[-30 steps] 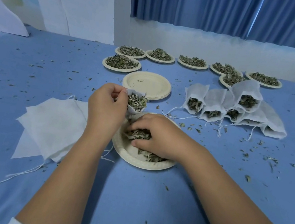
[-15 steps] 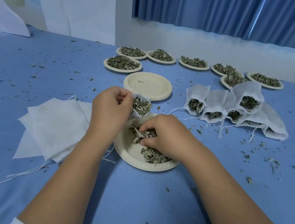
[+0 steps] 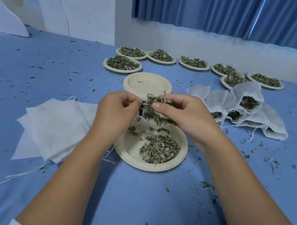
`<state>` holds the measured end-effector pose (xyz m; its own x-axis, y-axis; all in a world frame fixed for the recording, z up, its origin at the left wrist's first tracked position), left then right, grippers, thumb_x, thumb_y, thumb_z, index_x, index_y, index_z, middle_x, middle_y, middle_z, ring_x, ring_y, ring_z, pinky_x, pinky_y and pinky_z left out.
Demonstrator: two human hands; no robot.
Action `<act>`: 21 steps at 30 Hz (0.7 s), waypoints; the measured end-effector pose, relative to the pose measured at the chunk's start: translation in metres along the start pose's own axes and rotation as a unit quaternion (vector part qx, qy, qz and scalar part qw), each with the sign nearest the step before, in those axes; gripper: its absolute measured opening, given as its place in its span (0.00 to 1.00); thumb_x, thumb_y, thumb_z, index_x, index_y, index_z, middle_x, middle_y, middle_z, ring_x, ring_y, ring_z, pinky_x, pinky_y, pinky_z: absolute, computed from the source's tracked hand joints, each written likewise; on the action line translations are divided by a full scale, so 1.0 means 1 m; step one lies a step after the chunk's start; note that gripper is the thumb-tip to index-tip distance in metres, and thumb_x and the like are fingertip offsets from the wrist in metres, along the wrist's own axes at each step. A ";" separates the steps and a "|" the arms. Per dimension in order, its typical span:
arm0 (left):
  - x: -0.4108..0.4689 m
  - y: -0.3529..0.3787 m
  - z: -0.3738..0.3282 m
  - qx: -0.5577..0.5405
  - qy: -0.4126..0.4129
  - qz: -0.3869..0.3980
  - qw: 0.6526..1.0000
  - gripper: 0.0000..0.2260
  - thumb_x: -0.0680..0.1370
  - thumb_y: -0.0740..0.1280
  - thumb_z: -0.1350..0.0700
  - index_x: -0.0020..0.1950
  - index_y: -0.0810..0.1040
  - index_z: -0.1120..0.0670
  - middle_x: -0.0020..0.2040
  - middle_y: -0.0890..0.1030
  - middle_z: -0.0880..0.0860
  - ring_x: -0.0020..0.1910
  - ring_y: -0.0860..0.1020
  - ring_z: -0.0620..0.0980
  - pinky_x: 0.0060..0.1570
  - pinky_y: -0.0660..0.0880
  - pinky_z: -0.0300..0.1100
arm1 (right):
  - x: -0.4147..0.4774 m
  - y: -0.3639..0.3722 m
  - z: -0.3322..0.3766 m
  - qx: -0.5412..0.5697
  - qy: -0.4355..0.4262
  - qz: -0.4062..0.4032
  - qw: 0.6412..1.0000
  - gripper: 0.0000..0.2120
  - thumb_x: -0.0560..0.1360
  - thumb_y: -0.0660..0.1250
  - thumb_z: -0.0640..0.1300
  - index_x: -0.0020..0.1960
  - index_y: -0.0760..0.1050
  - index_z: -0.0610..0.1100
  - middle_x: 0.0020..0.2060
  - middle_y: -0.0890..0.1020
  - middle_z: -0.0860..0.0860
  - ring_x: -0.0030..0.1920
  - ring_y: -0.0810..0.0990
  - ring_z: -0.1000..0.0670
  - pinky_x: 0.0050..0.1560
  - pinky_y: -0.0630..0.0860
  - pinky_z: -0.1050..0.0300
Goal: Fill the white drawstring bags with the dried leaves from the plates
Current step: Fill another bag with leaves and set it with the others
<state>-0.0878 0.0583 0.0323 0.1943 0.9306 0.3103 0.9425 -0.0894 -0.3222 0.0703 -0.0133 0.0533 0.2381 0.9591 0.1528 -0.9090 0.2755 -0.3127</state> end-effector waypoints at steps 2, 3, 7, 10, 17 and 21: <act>-0.001 0.002 -0.002 -0.018 -0.010 0.018 1.000 0.10 0.77 0.68 0.57 0.38 0.81 0.46 0.27 0.79 0.40 0.26 0.74 0.34 0.28 0.66 0.25 | 0.001 0.006 -0.004 0.011 0.016 -0.013 1.000 0.12 0.71 0.76 0.48 0.54 0.83 0.50 0.43 0.86 0.57 0.44 0.83 0.61 0.43 0.77 0.69; -0.002 0.002 -0.003 -0.028 -0.015 0.022 0.999 0.10 0.77 0.68 0.57 0.37 0.81 0.46 0.27 0.79 0.40 0.26 0.74 0.34 0.27 0.66 0.25 | 0.001 0.009 -0.006 0.000 0.020 -0.017 1.000 0.13 0.71 0.76 0.47 0.54 0.83 0.48 0.42 0.86 0.58 0.43 0.83 0.62 0.42 0.76 0.70; -0.003 0.004 -0.004 -0.040 -0.031 0.036 0.998 0.08 0.77 0.68 0.57 0.39 0.82 0.48 0.27 0.80 0.42 0.25 0.74 0.35 0.26 0.66 0.27 | 0.000 0.018 -0.010 -0.122 -0.014 -0.028 0.992 0.04 0.73 0.74 0.45 0.47 0.85 0.49 0.33 0.84 0.55 0.31 0.77 0.61 0.36 0.72 0.66; -0.006 0.009 -0.005 -0.021 -0.038 0.065 0.997 0.08 0.77 0.66 0.59 0.40 0.83 0.49 0.27 0.80 0.44 0.27 0.75 0.37 0.31 0.71 0.30 | 0.000 0.025 -0.012 -0.188 -0.035 -0.040 0.981 0.03 0.73 0.72 0.43 0.45 0.85 0.48 0.39 0.83 0.49 0.39 0.77 0.55 0.41 0.70 0.58; -0.005 0.012 -0.001 0.003 -0.049 0.056 0.997 0.10 0.75 0.66 0.60 0.36 0.80 0.48 0.28 0.80 0.46 0.29 0.76 0.42 0.37 0.74 0.39 | -0.001 0.028 -0.005 -0.192 0.009 0.021 0.981 0.15 0.73 0.66 0.45 0.30 0.72 0.39 0.29 0.71 0.44 0.33 0.71 0.46 0.35 0.69 0.54; -0.005 0.013 0.000 0.011 -0.048 0.054 0.997 0.09 0.75 0.66 0.59 0.38 0.81 0.48 0.27 0.80 0.44 0.28 0.76 0.38 0.33 0.72 0.33 | 0.000 0.031 -0.005 -0.151 0.006 0.013 0.988 0.24 0.79 0.63 0.45 0.26 0.59 0.47 0.21 0.59 0.56 0.24 0.58 0.55 0.26 0.56 0.60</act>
<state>-0.0768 0.0530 0.0266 0.2662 0.9456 0.1871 0.9113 -0.1836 -0.3685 0.0439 -0.0045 0.0384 0.2214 0.9664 0.1308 -0.7720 0.2557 -0.5819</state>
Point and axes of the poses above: each hand's wrist, its own x-axis towards the middle knuckle, its own y-axis out of the palm, z = x × y, the point moved 2 cm from there along x, towards the middle knuckle
